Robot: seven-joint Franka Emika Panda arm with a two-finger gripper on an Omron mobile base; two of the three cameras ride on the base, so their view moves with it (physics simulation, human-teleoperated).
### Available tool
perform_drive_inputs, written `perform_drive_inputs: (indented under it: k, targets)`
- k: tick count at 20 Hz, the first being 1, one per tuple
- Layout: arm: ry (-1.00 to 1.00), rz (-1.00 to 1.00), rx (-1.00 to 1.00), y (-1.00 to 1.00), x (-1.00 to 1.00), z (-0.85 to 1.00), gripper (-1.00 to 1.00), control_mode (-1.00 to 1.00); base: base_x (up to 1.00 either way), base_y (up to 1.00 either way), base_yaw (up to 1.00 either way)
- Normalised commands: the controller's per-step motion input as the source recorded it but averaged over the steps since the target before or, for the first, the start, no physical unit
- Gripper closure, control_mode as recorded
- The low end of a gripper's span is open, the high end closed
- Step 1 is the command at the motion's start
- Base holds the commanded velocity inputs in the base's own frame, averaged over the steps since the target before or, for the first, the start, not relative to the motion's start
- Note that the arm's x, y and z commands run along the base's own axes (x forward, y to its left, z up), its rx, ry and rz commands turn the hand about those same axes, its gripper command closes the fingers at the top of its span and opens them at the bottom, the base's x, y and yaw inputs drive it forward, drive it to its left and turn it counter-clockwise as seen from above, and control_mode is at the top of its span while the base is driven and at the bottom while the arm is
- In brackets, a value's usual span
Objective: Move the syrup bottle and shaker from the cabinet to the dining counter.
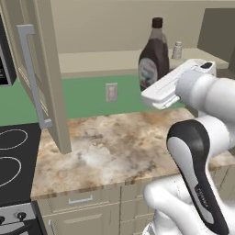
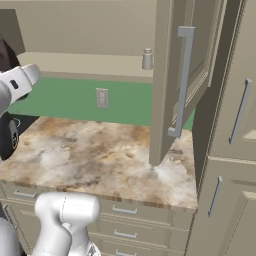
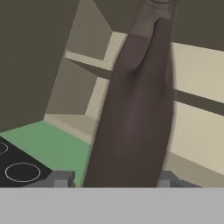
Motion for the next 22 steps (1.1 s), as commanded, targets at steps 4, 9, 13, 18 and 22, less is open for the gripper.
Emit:
perform_drive_inputs:
  k: [4,9,13,18,22]
  targets:
    - [0.0,-0.07,0.0,-0.53,-0.7,-0.01,1.0,-1.0,0.0,0.0,0.0]
    - [0.0,-0.07,0.0,-0.5,-0.51,-0.08,1.0,-1.0,0.0,0.0,0.0]
    - [0.0,-0.07,0.0,-0.53,-0.37,-0.19,1.0,-1.0,0.0,0.0,0.0]
    - [0.0,-0.05,0.0,-0.48,-0.16,-0.31,1.0,-1.0,0.0,0.0,0.0]
    - [0.0,-0.06,0.0,-0.27,-0.02,-0.24,1.0,-1.0,0.0,0.0,0.0]
